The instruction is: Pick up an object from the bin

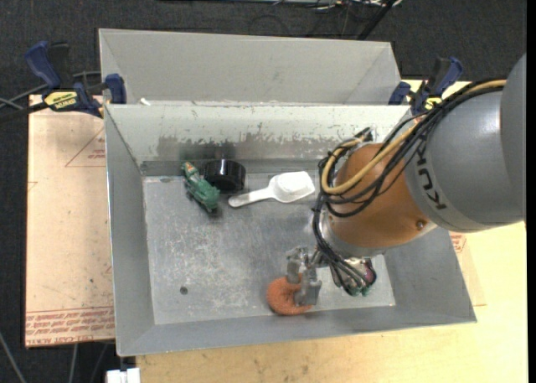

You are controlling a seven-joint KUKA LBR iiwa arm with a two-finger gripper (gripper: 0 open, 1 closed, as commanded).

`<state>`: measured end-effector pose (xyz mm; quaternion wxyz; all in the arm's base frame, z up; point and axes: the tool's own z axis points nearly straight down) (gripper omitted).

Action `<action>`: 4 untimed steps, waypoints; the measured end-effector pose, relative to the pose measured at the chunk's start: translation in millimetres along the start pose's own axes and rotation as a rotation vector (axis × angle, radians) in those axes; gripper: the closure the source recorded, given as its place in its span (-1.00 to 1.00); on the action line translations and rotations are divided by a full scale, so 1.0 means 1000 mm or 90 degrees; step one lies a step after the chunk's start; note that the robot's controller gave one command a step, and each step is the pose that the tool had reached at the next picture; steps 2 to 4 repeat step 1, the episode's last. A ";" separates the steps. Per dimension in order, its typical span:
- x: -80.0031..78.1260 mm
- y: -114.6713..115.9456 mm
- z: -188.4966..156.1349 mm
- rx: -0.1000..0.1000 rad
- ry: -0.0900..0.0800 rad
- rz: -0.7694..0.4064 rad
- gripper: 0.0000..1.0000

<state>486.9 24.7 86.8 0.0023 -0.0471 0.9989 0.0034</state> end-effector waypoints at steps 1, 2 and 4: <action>-0.009 0.016 -0.160 0.000 -0.004 -0.058 1.00; -0.009 0.016 -0.160 0.000 -0.004 -0.058 1.00; -0.009 0.016 -0.160 0.000 -0.004 -0.058 1.00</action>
Offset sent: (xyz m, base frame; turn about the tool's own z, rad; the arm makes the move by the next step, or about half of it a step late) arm 0.0000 0.0000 0.0000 0.0000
